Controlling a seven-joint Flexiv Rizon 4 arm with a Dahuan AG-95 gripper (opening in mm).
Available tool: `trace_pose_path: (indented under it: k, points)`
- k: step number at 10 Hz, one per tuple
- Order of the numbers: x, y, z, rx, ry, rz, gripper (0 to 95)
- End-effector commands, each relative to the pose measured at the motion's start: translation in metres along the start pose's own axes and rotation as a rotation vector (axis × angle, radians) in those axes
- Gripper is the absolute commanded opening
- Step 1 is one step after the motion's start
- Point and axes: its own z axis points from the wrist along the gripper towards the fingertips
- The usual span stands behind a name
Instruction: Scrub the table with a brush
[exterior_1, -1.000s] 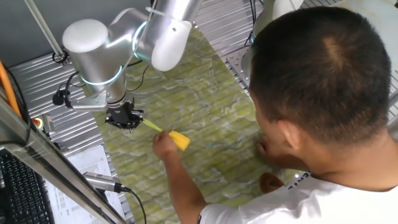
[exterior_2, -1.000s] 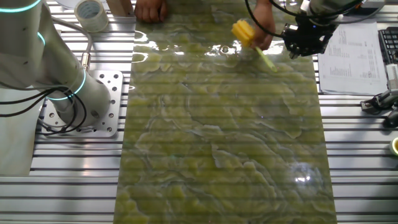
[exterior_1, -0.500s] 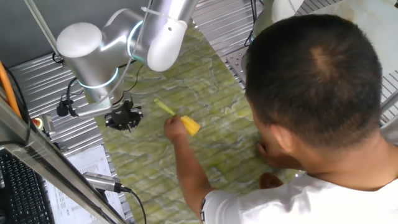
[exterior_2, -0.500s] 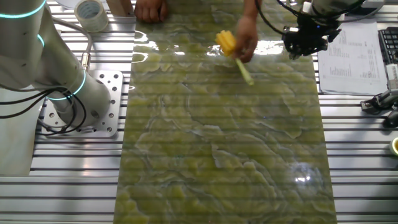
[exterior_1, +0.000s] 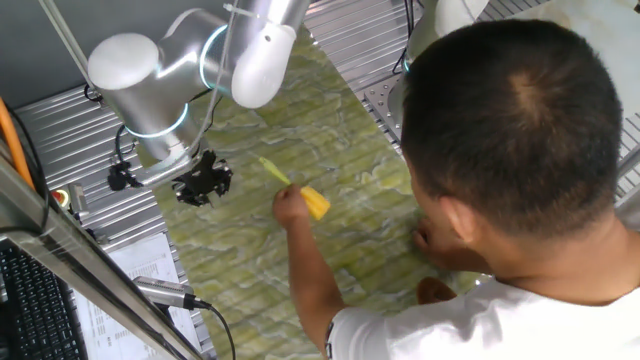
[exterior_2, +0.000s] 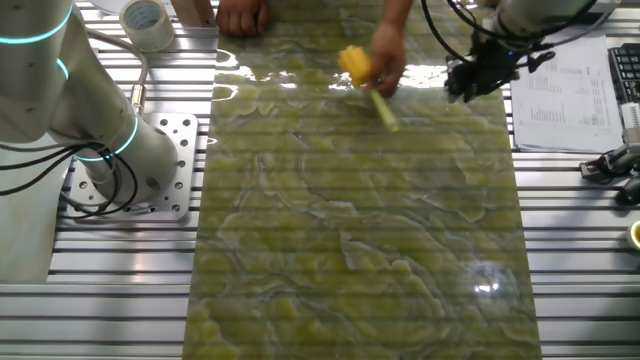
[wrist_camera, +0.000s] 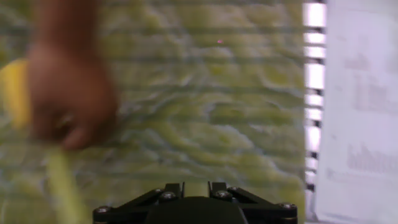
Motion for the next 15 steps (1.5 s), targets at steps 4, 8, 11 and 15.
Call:
trace_pose_path:
  k: [4,8,11,15]
  points:
    - [-0.005,0.023,0.003,-0.039,0.005,-0.068,19.0]
    - [-0.005,0.023,0.003,-0.038,0.034,-0.064,38.0]
    - [-0.004,0.025,0.006,-0.048,0.032,-0.094,38.0]
    - [0.002,0.050,0.007,-0.048,0.013,-0.129,38.0]
